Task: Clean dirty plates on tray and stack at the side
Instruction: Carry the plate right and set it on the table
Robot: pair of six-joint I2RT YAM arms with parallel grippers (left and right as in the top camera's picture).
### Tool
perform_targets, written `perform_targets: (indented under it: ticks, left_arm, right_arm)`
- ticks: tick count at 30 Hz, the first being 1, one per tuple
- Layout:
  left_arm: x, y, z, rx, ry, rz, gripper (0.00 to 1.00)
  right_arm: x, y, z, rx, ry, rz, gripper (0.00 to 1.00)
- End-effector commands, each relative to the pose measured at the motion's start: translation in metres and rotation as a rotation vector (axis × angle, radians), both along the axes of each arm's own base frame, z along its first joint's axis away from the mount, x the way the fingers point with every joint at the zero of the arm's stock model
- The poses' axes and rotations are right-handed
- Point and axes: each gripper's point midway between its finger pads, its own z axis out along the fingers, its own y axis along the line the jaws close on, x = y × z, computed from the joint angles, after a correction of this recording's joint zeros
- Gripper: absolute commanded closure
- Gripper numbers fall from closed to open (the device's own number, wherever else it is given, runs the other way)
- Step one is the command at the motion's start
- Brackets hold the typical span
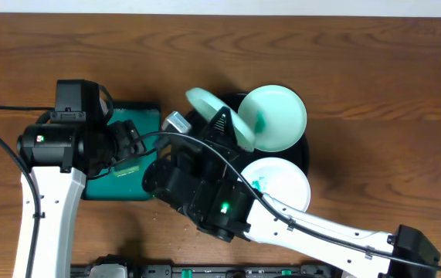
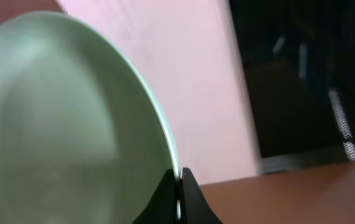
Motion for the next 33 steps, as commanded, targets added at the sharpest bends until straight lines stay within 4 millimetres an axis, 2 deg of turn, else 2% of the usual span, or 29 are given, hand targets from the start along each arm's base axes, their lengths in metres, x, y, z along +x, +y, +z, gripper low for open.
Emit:
perform_targets:
  ticks: [1,4,6,9,11,13,15,18,23,24,29,33]
  left_arm:
    - [-0.002,-0.001,-0.002,0.006,0.009,-0.016,0.17]
    - [-0.002,-0.001,-0.002,0.006,0.010,-0.016,0.17]
    - [-0.002,-0.001,-0.002,0.006,0.009,-0.016,0.17]
    - [-0.001,-0.001,-0.002,0.006,0.005,-0.016,0.17]
    - [-0.001,-0.001,-0.002,0.006,0.005,-0.016,0.17]
    - [-0.001,-0.001,-0.002,0.006,0.006,-0.016,0.17]
    - [-0.001,-0.001,-0.002,0.006,0.005,-0.015,0.17]
    - [-0.001,-0.001,-0.002,0.005,0.005,-0.016,0.17]
    - [-0.001,-0.001,-0.002,0.005,0.005,-0.016,0.17]
    - [-0.001,-0.001,-0.002,0.005,0.005,-0.016,0.17]
    - [0.000,-0.001,-0.002,0.005,0.004,-0.016,0.17]
    - [0.000,-0.001,-0.002,0.006,0.004,-0.015,0.17]
  right_arm:
    - [0.008,0.012,-0.055,0.352,0.224,0.056,0.99]
    - [0.008,0.007,-0.102,0.615,0.484,-0.008,0.99]
    - [0.014,0.002,-0.117,0.765,0.596,-0.068,0.99]
    - [0.030,-0.010,-0.120,0.917,0.675,-0.115,0.99]
    - [0.042,-0.020,-0.112,1.008,0.711,-0.119,0.99]
    - [0.056,-0.040,-0.100,1.108,0.722,-0.135,0.99]
    - [0.073,-0.069,-0.091,1.213,0.714,-0.184,0.98]
    - [0.095,-0.124,-0.091,1.355,0.708,-0.298,0.98]
    - [0.113,-0.234,-0.100,1.542,0.636,-0.520,0.98]
    - [0.115,-0.260,-0.102,1.579,0.600,-0.570,0.99]
    - [0.106,-0.359,-0.118,1.678,0.450,-0.784,0.98]
    - [0.091,-0.414,-0.144,1.726,0.394,-0.946,0.99]
